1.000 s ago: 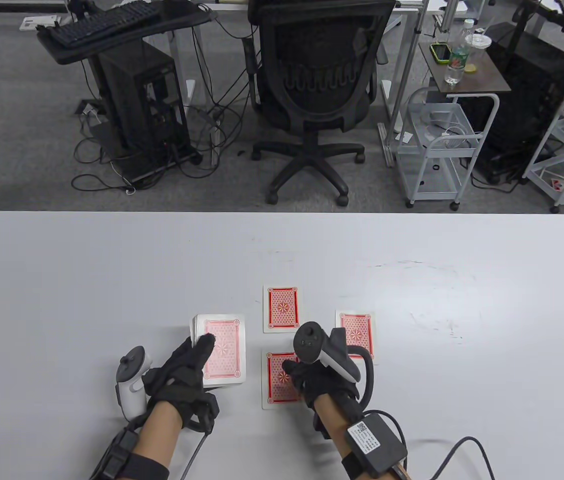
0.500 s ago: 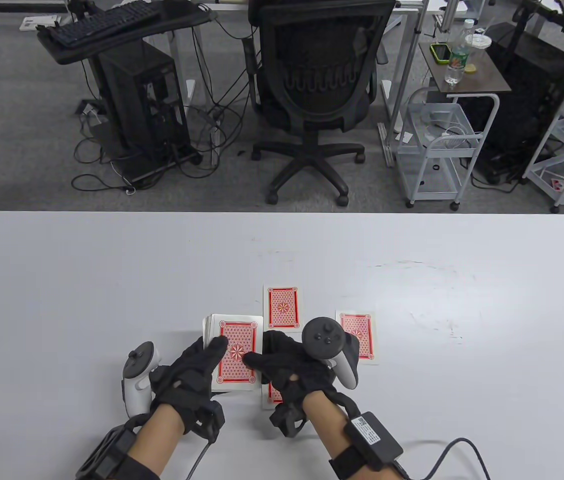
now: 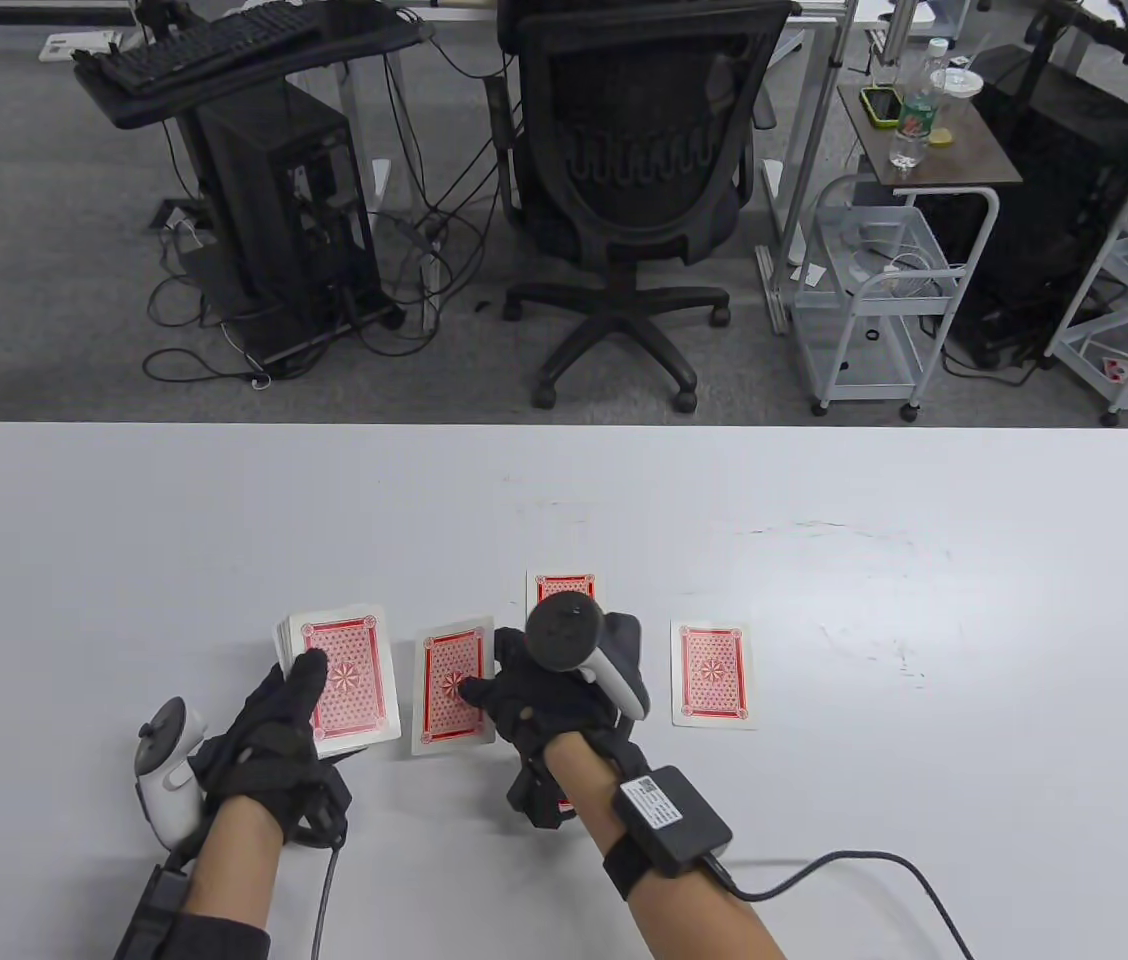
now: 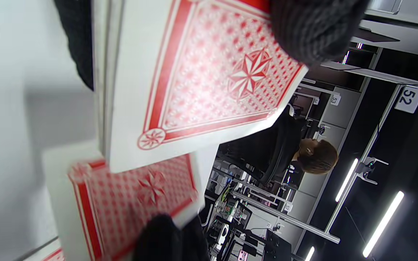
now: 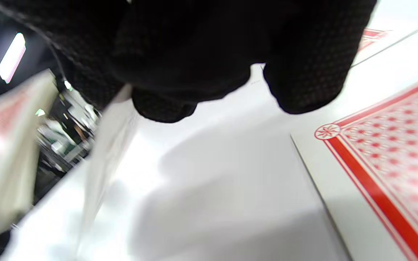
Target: Four-player card dealing with fan arrangement
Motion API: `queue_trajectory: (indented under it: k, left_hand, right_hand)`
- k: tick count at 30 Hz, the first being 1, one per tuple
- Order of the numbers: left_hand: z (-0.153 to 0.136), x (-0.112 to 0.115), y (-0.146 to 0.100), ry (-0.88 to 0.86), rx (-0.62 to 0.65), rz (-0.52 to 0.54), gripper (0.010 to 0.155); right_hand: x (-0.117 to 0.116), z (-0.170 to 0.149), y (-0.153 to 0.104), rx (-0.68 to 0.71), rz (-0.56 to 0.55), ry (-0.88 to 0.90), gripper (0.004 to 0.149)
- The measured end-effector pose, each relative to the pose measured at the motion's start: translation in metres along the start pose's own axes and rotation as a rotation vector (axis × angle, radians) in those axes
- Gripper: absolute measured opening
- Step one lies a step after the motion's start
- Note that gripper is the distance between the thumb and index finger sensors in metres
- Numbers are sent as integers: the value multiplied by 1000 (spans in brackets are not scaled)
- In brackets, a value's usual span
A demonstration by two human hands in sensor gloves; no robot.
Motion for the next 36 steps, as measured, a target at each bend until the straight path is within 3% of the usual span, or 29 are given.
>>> queue_trajectory:
  k: [7,9,13,19,23,25,27,31,36]
  left_hand:
    - [2,7,0,21,7,-24,53]
    - [3,8,1,19,5,-28,53]
    - [4,10,0,7,3,-38,53]
    - [4,20,-1,-31,17,-58,53]
    - [5,37,-5,-58,32,-116,53]
    - [6,47,-10,-38,41,-117,53]
    - [6,53,-14,-43,49,-96,52]
    - [3,62,-16,-32,48,-127,53]
    - [4,68,-13,-85,53,-165,52]
  right_hand:
    - [-41,16,28,-124,3,-543,82]
    - [-42,13,29,-141,6,-556,82]
    - [-25,18,20,-88,-26,-400,77]
    - [4,28,-7,11,35,123,62]
    - [-5,34,-23,140,123,168,75]
    - [-10,33,-27,198,97,232,70]
    - [-6,25,-31,203,16,245,62]
    - [3,11,-31,189,40,322,56]
    - [29,-5,-30,187,18,463,63]
Point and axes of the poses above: the tracker on the back of each hand, its own z axis roughly to the thumb side, its own y axis roughly from the wrist to the fingertips, x = y × z, the point moved 4 cm from there along y, roughly from the wrist to the fingertips, and after that the axes turned 15 degrees about y, right-handed, at the moved point
